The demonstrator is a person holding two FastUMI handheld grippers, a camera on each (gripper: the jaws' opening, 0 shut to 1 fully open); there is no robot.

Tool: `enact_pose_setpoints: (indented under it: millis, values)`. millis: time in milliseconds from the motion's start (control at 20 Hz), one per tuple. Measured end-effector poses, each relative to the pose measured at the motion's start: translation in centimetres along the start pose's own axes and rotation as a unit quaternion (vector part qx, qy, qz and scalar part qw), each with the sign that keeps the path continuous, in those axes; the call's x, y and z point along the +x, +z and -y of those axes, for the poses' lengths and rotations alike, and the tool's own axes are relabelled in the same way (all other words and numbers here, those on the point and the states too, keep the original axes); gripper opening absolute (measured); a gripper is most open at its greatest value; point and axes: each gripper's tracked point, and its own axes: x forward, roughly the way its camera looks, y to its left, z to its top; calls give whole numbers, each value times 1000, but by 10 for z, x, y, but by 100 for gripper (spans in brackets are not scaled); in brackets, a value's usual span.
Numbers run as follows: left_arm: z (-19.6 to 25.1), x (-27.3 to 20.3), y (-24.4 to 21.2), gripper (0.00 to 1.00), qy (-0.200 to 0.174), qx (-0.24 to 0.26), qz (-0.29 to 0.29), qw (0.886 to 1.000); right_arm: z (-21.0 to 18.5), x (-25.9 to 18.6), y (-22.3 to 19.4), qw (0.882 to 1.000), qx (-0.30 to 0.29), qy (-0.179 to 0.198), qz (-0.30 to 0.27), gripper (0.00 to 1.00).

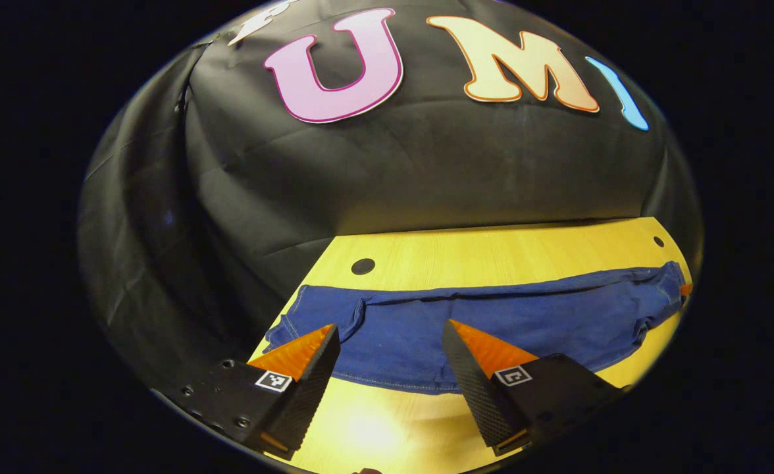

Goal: Grasp the waist and the cuffs of the jeans and fold them to make the two legs overlap; first hold the waist and fold one-third of the jeans toward the cuffs, then hold the cuffs and fold the remaining one-third in the same direction to finish folding.

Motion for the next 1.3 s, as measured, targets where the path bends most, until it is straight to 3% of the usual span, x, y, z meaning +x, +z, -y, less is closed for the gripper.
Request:
enact_pose_setpoints:
  millis: [150,300,450,550,600,650,800,900,950,1050,1200,1300]
  values:
    - [1,-4,3,95,7,-3,2,1000,-1,5,5,1000,-8,8,29,100]
    - [1,-11,3,95,10,-10,4,1000,-10,6,0,999,1,27,29,94]
    - [5,-15,-1,95,10,-15,1,1000,-20,8,-2,999,-1,37,27,51]
    - [8,-18,-5,95,7,-20,-2,1000,-19,8,0,998,-7,30,46,39]
    - [9,-19,-8,95,7,-23,-5,1000,-21,9,2,998,-9,21,56,39]
    - [9,-20,-11,95,6,-27,-7,1000,-20,9,0,998,-9,19,55,32]
    - [10,-23,-17,95,6,-35,-11,999,-24,9,-1,998,25,40,35,29]
    - [10,-25,-21,95,1,-40,-14,999,-24,5,7,998,26,28,46,21]
    - [9,-25,-22,95,-1,-42,-15,999,-22,2,9,998,25,19,46,10]
    - [8,-24,-24,95,-7,-46,-16,999,-20,1,5,999,19,2,46,2]
    - [3,-22,-28,95,-20,-49,-15,998,-21,-7,13,998,29,-14,60,0]
    - [-1,-22,-32,95,-36,-56,-12,998,-10,-18,21,996,12,-52,76,2]
